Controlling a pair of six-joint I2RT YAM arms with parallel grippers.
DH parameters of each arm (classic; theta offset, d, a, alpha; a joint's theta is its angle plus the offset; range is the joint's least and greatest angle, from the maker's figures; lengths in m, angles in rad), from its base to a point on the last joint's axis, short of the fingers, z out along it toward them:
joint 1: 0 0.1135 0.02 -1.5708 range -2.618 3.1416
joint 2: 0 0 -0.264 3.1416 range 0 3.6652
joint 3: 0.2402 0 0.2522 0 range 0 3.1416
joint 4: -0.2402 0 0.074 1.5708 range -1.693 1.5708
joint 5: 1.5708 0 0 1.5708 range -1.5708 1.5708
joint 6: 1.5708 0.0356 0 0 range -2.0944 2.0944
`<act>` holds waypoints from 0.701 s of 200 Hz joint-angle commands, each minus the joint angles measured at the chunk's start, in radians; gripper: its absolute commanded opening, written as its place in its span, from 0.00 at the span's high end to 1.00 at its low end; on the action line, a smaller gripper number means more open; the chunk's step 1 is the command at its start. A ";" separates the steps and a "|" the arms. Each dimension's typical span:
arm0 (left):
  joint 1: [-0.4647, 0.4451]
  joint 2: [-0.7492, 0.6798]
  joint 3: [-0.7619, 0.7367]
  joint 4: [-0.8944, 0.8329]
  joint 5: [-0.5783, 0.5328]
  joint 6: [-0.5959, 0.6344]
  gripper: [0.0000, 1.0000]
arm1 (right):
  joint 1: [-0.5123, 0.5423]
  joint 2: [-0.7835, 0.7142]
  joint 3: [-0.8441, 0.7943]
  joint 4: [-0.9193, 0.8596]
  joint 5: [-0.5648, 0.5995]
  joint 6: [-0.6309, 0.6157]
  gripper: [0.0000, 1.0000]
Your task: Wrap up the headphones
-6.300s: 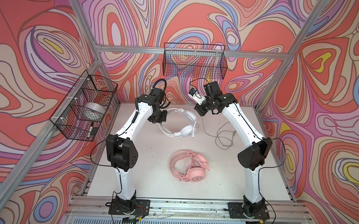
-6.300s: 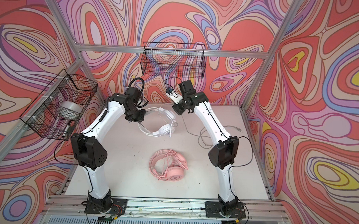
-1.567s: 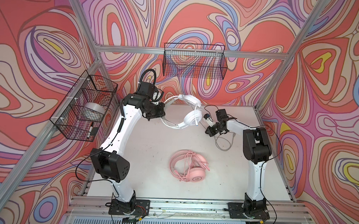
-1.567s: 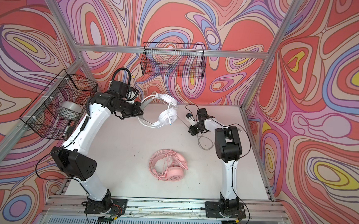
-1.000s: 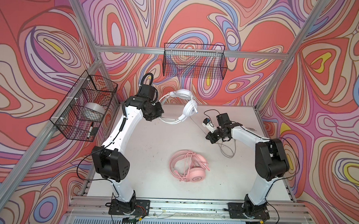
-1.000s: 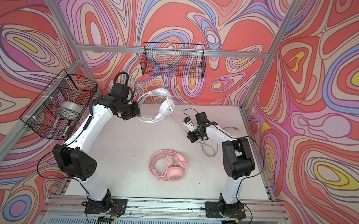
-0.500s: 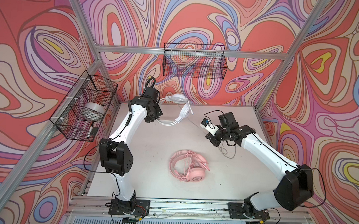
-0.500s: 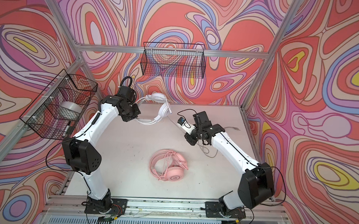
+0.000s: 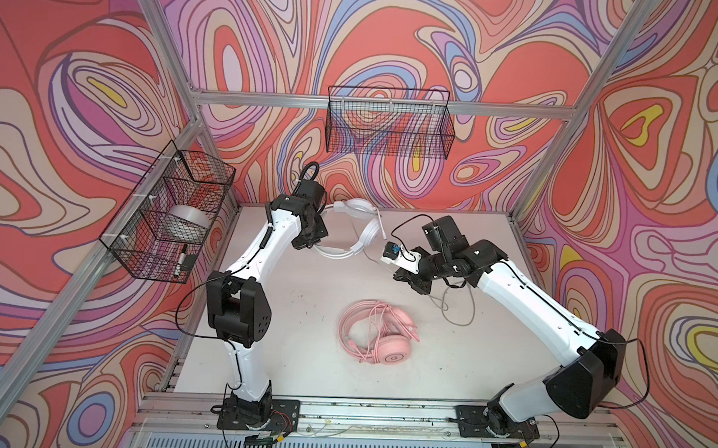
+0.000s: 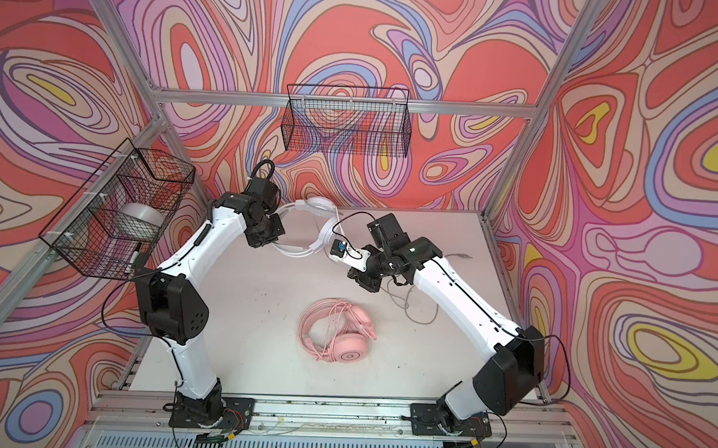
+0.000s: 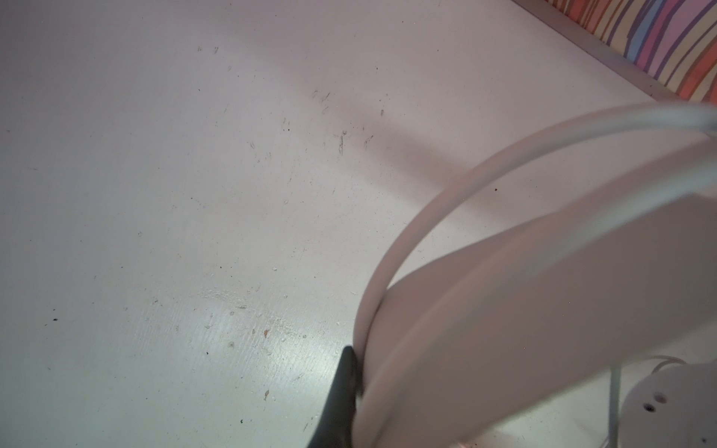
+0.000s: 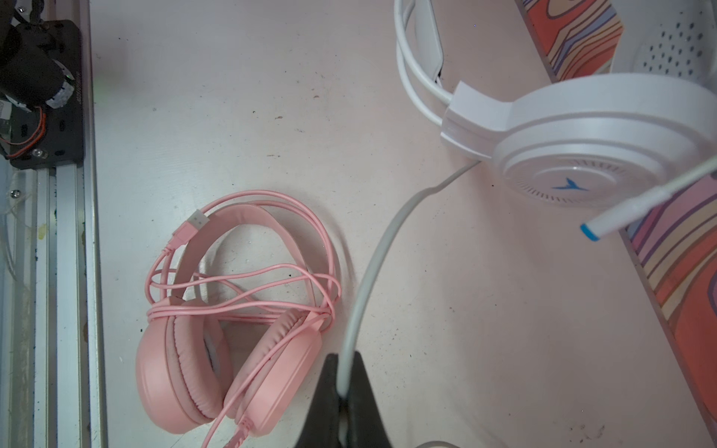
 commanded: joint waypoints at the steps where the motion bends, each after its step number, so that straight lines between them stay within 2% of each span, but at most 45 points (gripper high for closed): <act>1: -0.018 0.029 0.077 -0.035 -0.016 0.046 1.00 | 0.008 0.006 0.049 -0.007 -0.034 -0.023 1.00; 38: -0.061 0.075 0.133 -0.104 -0.053 0.158 1.00 | 0.008 0.036 0.148 0.012 0.005 -0.054 1.00; 90: -0.100 0.091 0.163 -0.140 -0.047 0.331 1.00 | 0.000 0.169 0.292 0.039 0.193 -0.105 1.00; 117: -0.116 0.105 0.191 -0.180 -0.059 0.424 1.00 | -0.036 0.246 0.358 0.088 0.229 -0.115 1.00; 140: -0.124 0.097 0.178 -0.173 -0.054 0.476 1.00 | -0.076 0.320 0.425 0.109 0.205 -0.104 1.00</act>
